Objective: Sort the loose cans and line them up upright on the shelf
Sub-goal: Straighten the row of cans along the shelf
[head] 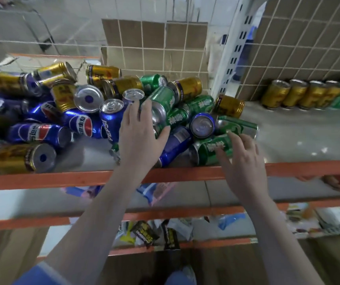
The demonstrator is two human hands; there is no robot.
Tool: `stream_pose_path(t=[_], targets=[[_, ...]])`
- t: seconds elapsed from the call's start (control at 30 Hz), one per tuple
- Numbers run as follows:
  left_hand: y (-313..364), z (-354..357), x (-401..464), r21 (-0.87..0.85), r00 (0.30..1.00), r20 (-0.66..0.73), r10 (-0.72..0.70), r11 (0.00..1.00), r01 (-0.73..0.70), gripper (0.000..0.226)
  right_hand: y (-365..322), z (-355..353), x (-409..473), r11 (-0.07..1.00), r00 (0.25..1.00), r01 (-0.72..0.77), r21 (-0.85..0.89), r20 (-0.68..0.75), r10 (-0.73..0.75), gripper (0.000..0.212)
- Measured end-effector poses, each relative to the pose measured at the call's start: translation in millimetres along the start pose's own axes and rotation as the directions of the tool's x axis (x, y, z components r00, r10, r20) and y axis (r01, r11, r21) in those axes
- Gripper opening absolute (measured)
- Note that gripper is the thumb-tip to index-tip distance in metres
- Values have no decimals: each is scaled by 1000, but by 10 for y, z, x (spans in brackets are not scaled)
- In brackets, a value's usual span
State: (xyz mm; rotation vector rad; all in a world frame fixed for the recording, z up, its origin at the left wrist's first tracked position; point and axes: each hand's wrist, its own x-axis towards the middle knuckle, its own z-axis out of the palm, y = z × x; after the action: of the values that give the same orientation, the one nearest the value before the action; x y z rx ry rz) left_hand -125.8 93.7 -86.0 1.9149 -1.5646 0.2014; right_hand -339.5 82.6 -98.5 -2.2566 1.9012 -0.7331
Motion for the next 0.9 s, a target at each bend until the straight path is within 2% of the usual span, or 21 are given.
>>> stream_pose_path(t=[0.2, 0.4, 0.53, 0.63, 0.73, 0.83, 0.9], targets=[[27, 7, 55, -5, 999, 30, 20, 1000, -20, 71, 165, 77, 44, 996, 990, -62, 67, 128, 53, 67], [31, 103, 175, 31, 998, 53, -18, 999, 16, 73, 401, 126, 213, 989, 976, 30, 143, 210, -60, 83], [89, 200, 195, 28, 999, 16, -51, 998, 50, 73, 564, 90, 320, 956, 964, 80, 281, 222, -146, 87], [120, 261, 243, 22, 994, 2, -108, 994, 108, 73, 710, 62, 410, 939, 969, 122, 323, 167, -183, 77], [121, 320, 272, -7, 992, -20, -128, 992, 128, 75, 835, 65, 515, 935, 989, 124, 332, 31, -142, 56], [114, 359, 302, -13, 987, -38, -158, 987, 157, 75, 947, 78, 632, 970, 992, 80, 230, -110, -56, 44], [114, 383, 320, -12, 985, -54, -166, 986, 166, 74, 1035, 95, 714, 986, 990, 81, 148, -129, -62, 45]])
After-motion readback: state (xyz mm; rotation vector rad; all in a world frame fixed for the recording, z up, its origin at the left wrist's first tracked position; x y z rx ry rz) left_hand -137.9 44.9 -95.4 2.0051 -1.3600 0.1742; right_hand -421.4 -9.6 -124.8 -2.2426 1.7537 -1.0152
